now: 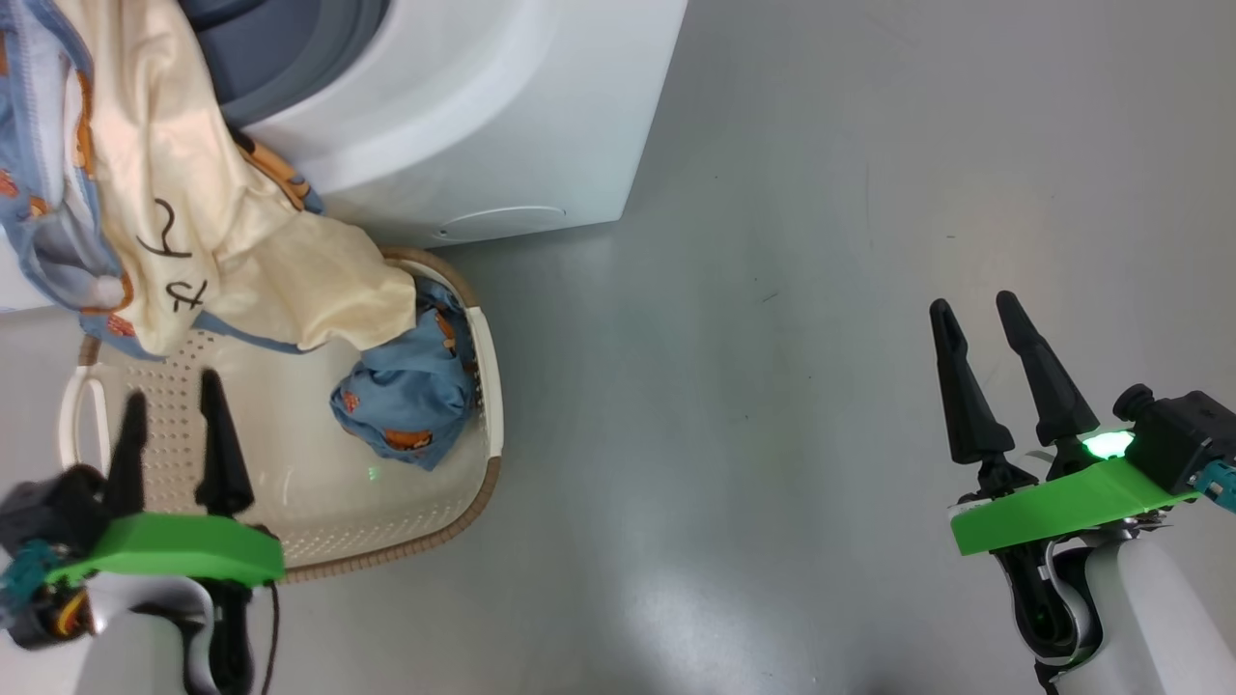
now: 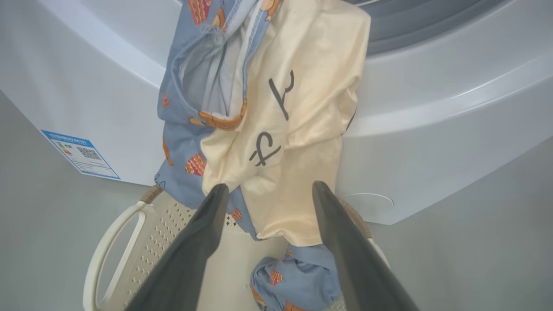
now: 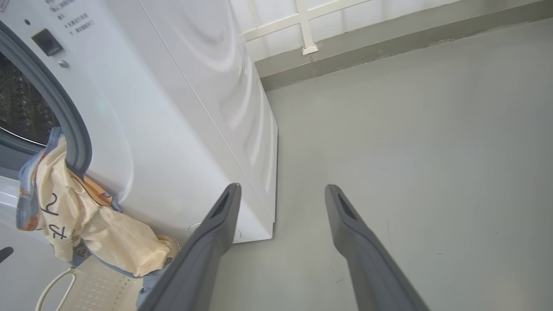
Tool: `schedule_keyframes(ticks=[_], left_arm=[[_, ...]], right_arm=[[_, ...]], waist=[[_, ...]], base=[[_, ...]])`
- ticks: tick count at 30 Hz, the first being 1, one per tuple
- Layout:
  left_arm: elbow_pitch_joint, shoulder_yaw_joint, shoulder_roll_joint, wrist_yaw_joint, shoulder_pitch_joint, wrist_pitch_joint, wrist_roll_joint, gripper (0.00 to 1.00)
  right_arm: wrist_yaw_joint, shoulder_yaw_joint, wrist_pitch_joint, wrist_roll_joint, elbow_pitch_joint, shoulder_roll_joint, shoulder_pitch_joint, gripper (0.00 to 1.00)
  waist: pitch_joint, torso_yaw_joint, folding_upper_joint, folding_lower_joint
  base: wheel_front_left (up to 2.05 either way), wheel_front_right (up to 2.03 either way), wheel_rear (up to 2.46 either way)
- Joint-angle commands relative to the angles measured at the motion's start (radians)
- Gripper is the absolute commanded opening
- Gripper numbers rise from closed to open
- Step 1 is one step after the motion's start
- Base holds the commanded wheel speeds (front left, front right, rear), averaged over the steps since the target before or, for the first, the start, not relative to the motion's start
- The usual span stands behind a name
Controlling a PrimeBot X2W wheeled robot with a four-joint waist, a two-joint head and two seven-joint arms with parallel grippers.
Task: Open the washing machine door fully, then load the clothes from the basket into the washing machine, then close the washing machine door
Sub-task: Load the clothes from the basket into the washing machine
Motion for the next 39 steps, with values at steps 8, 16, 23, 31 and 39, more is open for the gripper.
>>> schedule_keyframes(ticks=[8, 16, 23, 31, 39], left_arm=[[0.224, -0.037, 0.061, -0.002, -0.113, -0.005, -0.062, 1.0], [0.473, -0.105, 0.107, -0.002, -0.326, -0.005, -0.116, 1.0], [0.612, -0.146, 0.143, -0.002, -0.453, -0.005, -0.157, 1.0], [0.713, -0.168, 0.195, -0.002, -0.557, -0.005, -0.19, 1.0], [0.693, -0.222, 0.232, -0.002, -0.595, -0.005, -0.217, 1.0]], right_arm=[[0.003, 0.028, -0.005, -0.013, -0.026, -0.008, 0.002, 1.0], [0.003, 0.034, -0.005, -0.017, -0.038, -0.009, -0.031, 1.0], [0.003, 0.035, -0.005, -0.018, -0.047, -0.007, -0.061, 1.0], [0.003, 0.053, -0.005, -0.021, -0.048, -0.009, -0.072, 1.0], [0.003, 0.073, -0.005, -0.021, -0.048, -0.011, -0.079, 1.0]], waist=[[0.028, -0.001, 0.0, 0.0], [0.097, -0.009, 0.0, 0.0], [0.148, -0.02, 0.0, 0.0], [0.175, -0.036, 0.0, 0.0], [0.185, -0.05, 0.0, 0.0]], base=[[0.0, 0.0, 0.0], [0.0, 0.0, 0.0], [0.0, 0.0, 0.0], [0.0, 0.0, 0.0], [0.0, 0.0, 0.0]])
